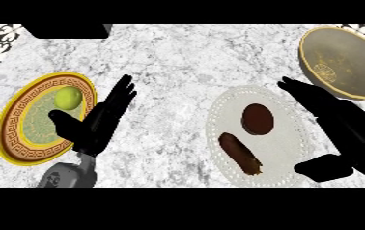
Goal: Pick the cupcake from the placemat and place it in the bowl
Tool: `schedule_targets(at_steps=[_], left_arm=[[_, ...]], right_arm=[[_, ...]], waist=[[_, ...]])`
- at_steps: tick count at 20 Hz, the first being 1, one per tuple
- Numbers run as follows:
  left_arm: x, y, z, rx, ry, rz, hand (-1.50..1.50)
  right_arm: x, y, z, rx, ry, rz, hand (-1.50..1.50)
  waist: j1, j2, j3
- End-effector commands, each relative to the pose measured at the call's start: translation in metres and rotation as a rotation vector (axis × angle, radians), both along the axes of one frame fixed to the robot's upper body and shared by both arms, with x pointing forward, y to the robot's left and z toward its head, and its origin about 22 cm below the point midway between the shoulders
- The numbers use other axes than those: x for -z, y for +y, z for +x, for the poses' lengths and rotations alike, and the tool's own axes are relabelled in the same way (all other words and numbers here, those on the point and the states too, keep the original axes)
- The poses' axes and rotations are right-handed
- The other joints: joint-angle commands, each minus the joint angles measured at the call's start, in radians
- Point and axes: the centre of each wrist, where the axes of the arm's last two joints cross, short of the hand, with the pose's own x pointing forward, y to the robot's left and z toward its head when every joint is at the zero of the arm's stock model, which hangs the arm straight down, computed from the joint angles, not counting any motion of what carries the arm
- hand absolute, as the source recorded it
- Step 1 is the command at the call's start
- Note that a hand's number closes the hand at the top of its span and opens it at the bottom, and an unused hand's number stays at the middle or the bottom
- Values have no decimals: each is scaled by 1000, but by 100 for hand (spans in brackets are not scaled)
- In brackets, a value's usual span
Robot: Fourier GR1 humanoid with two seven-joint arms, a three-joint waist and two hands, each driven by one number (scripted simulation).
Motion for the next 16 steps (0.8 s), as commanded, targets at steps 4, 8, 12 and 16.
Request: schedule_targets(at_steps=[4, 8, 12, 16], left_arm=[[-2, 5, -8, 33, -12, 7, 0], [-6, -12, -15, 19, -7, -8, 0], [-5, -4, 6, -8, 6, -5, 0], [-4, -6, -6, 8, -2, 5, 0]], right_arm=[[-1, 51, 22, 94, 203, -99, -150], [-1, 57, 35, 161, 263, -173, -150], [20, 68, 38, 198, 315, -194, -150], [18, 71, 45, 205, 361, -269, -150]], waist=[[22, 5, 2], [13, 3, 3], [4, 5, 3], [7, 4, 3]])
